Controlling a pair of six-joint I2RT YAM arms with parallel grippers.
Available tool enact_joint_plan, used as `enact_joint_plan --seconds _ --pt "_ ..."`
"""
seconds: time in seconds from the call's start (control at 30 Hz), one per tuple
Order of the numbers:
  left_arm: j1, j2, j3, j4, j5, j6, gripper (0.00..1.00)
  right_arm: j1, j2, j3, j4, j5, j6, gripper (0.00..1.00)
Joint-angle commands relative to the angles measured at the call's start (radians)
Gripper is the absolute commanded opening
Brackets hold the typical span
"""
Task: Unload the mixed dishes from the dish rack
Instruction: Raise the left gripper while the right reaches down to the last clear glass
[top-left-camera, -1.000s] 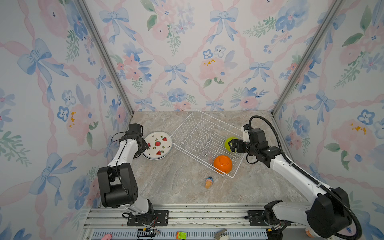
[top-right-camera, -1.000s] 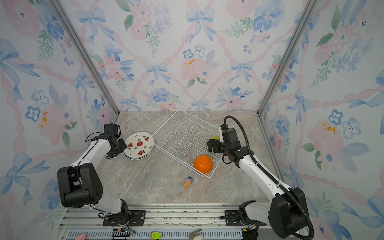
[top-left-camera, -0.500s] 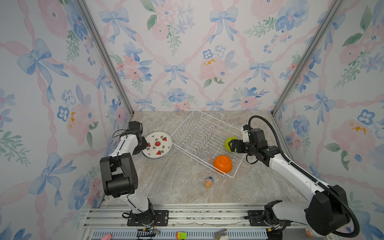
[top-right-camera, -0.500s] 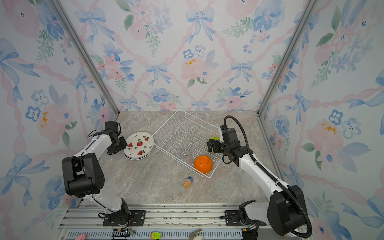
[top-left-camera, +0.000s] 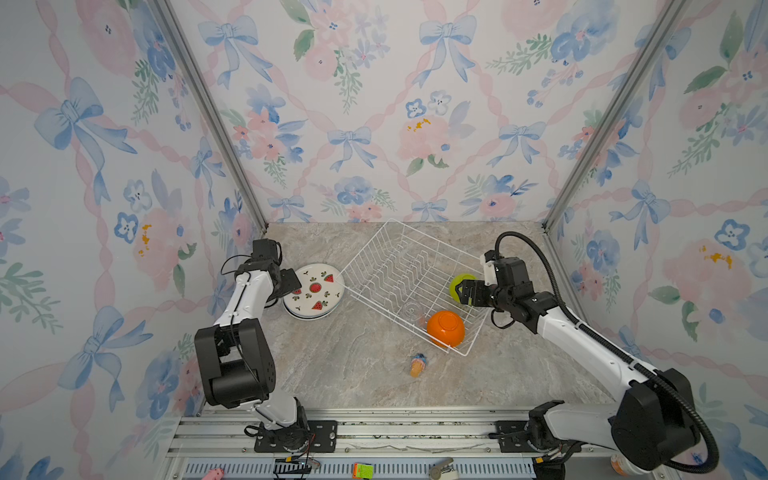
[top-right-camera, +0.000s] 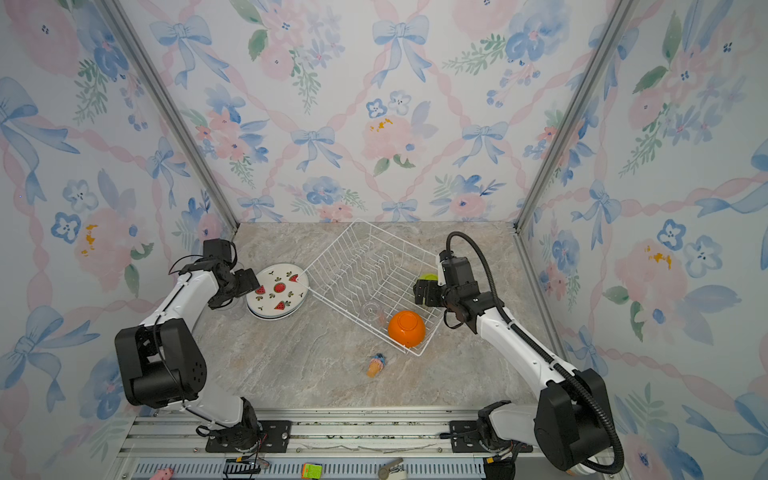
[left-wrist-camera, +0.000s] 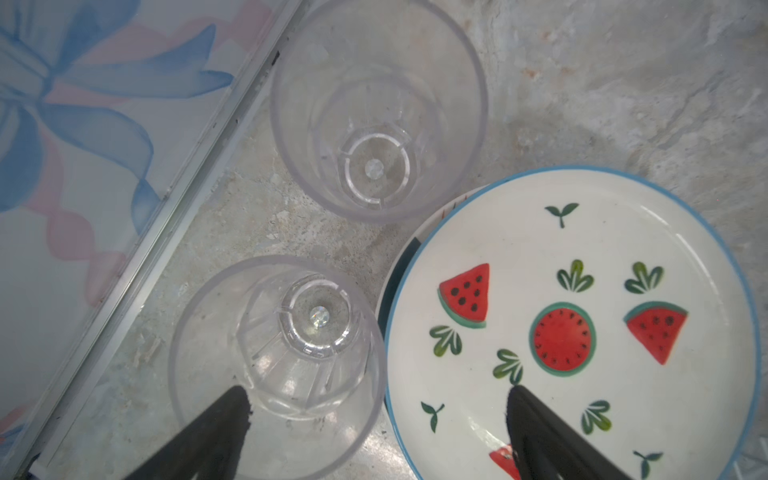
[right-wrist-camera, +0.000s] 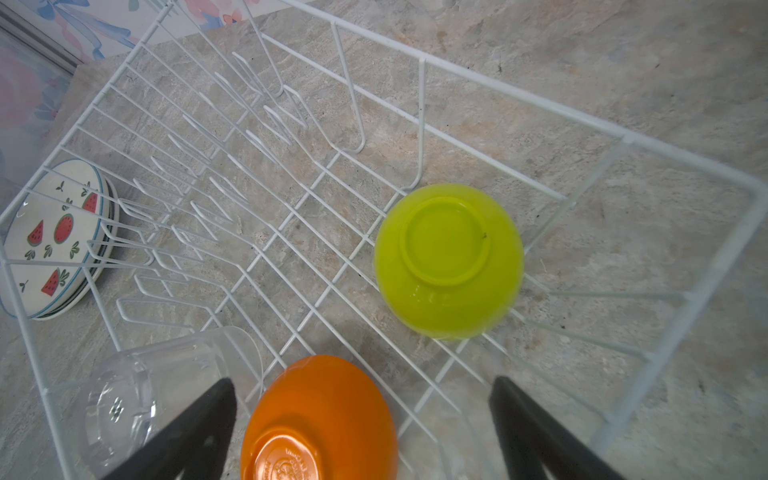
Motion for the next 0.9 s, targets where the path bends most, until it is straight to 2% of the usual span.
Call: enact_joint_plan --seconds 0.0,0.17,0.3,0.43,0.67,0.87 --pt "0.007 -0.093 -0.004 -0.022 0.044 0.016 0.98 0.069 0.006 0.017 -0.035 0.035 0.001 0.97" --pt "0.001 -0.205 -0.018 -0.022 0.146 -0.007 0.98 0.166 0.034 0.032 -0.047 0.027 0.040 0.97" --pt "-0.042 -0.294 -0.030 -0.019 0.214 -0.044 0.98 0.226 0.032 0.039 -0.046 0.024 0.083 0.97" --pt "-0.166 -0.346 -0.035 -0.015 0.174 -0.088 0.98 0.278 0.047 0.065 -0.060 0.027 0.100 0.97" --pt "-0.351 -0.353 -0.055 0.016 0.145 -0.163 0.98 0.330 0.107 0.127 -0.082 0.016 0.150 0.97" --pt "-0.439 -0.370 -0.108 0.095 0.108 -0.181 0.98 0.387 0.197 0.224 -0.149 0.034 0.155 0.97"
